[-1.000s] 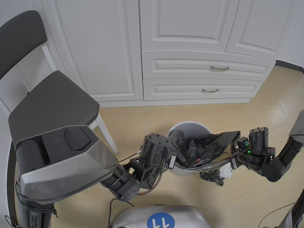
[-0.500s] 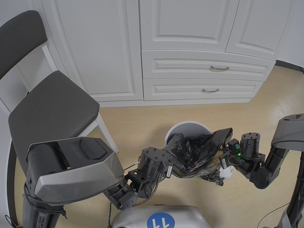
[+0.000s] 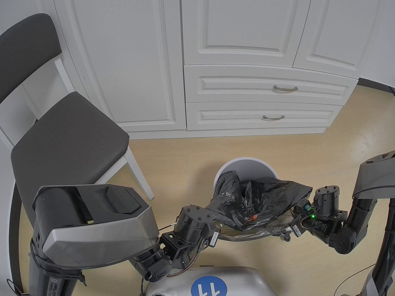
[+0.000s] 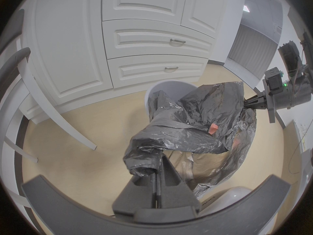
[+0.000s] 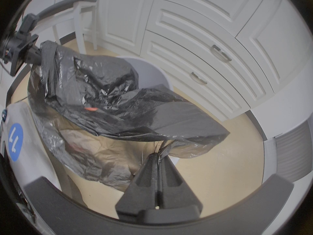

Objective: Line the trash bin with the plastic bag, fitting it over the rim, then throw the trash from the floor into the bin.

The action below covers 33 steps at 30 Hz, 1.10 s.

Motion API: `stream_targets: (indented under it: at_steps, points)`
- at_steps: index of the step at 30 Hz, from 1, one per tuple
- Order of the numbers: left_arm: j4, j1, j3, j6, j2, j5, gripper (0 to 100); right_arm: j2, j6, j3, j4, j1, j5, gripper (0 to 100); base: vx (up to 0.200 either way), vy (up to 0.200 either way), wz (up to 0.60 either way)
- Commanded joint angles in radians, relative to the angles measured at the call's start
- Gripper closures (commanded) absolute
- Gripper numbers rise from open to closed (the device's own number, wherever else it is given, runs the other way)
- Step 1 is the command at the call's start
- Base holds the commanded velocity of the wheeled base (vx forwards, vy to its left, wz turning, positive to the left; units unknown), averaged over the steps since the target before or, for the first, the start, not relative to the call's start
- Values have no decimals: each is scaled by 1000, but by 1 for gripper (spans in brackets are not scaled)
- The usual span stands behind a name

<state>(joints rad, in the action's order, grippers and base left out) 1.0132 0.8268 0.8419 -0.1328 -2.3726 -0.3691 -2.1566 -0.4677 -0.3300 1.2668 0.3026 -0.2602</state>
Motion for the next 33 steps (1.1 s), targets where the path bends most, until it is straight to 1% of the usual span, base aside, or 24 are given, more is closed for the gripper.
stream_targets:
  at_steps: [1, 5, 6, 8, 12, 13, 14, 16, 19, 21, 22, 24, 25, 26, 33]
  points:
    - [8, 2, -9, 5, 1, 4, 100, -20, -5, 5, 2, 12, 1, 100, 0, 0, 0]
    - [12, 0, 0, 4, -7, 4, 100, -51, -3, -6, 14, 17, -2, 100, 0, 0, 0]
    - [31, -9, 29, -1, -30, 3, 100, -92, 12, -40, 19, 30, -10, 100, 0, 0, 0]
    - [48, -14, 39, -1, -39, 1, 100, -114, 26, -52, 32, 36, -11, 100, 0, 0, 0]
    - [70, -15, 43, 2, -47, -7, 100, -140, 29, -50, 89, 38, -14, 100, 0, 0, 0]
    - [99, -6, 48, 5, -59, -8, 100, -163, 26, -49, 146, 40, -14, 100, 0, 0, 0]
    - [102, -6, 49, 5, -60, -8, 100, -166, 26, -49, 152, 40, -14, 100, 0, 0, 0]
    - [156, 8, 55, 13, -76, -27, 100, -178, 21, -41, 186, 44, -16, 100, 0, 0, 0]
    - [212, 23, 57, 41, -85, -65, 100, -170, 20, -29, 189, 53, -16, 100, 0, 0, 0]
    - [225, 26, 55, 48, -85, -71, 100, -167, 18, -23, 189, 55, -16, 100, 0, 0, 0]
    - [251, 31, 52, 68, -86, -80, 100, -147, -11, 5, 187, 61, -19, 100, 0, 0, 0]
    - [263, 31, 48, 74, -86, -80, 100, -132, -52, 35, 189, 58, -19, 100, 0, 0, 0]
    - [263, 31, 48, 74, -86, -80, 100, -132, -52, 35, 189, 58, -19, 0, 0, 0, 0]
    - [263, 31, 46, 74, -85, -80, 100, -123, -71, 48, 192, 56, -17, 0, 0, 0, 0]
    - [263, 21, 45, 74, -74, -80, 100, -51, -74, 100, 220, 50, -7, 0, 0, 0, 0]
